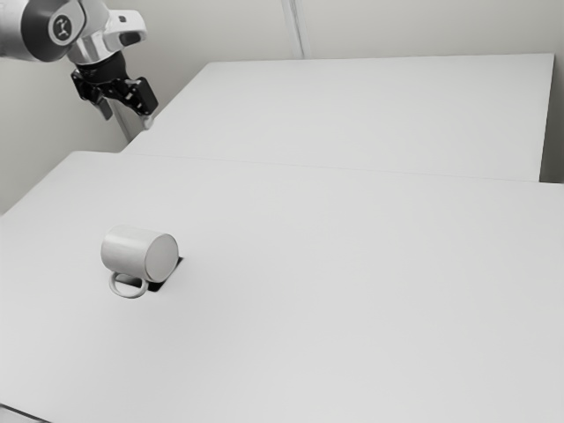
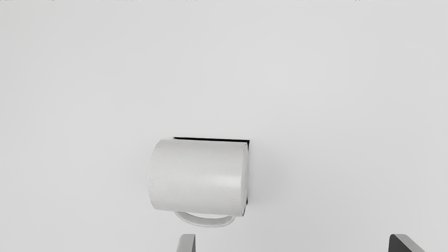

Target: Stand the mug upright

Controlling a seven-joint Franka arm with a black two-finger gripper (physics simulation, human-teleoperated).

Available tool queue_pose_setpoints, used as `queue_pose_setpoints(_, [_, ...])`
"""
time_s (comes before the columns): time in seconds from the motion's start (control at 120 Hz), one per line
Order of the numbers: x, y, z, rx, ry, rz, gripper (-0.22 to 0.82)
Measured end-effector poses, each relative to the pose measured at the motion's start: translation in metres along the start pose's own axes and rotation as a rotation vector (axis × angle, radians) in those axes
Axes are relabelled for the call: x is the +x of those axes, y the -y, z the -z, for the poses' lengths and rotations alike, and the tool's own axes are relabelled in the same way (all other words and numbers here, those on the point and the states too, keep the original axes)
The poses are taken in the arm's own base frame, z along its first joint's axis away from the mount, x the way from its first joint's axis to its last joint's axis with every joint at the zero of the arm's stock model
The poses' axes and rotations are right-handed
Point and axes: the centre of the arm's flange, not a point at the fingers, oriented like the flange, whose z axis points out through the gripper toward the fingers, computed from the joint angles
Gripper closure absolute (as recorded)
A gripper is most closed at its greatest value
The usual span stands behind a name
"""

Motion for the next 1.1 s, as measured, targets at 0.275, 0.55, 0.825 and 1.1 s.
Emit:
queue_pose_setpoints(0.275, [0.004,0.0,-0.025,-0.008,0.032,-0.003,0.0])
queue_pose_setpoints(0.55, [-0.007,0.074,-0.085,-0.244,0.145,0.214,0.0])
queue_pose_setpoints(0.825, [-0.037,0.159,-0.163,-0.382,0.288,0.374,0.0])
queue_pose_setpoints(1.1, [-0.057,0.218,-0.241,-0.484,0.36,0.412,0.0])
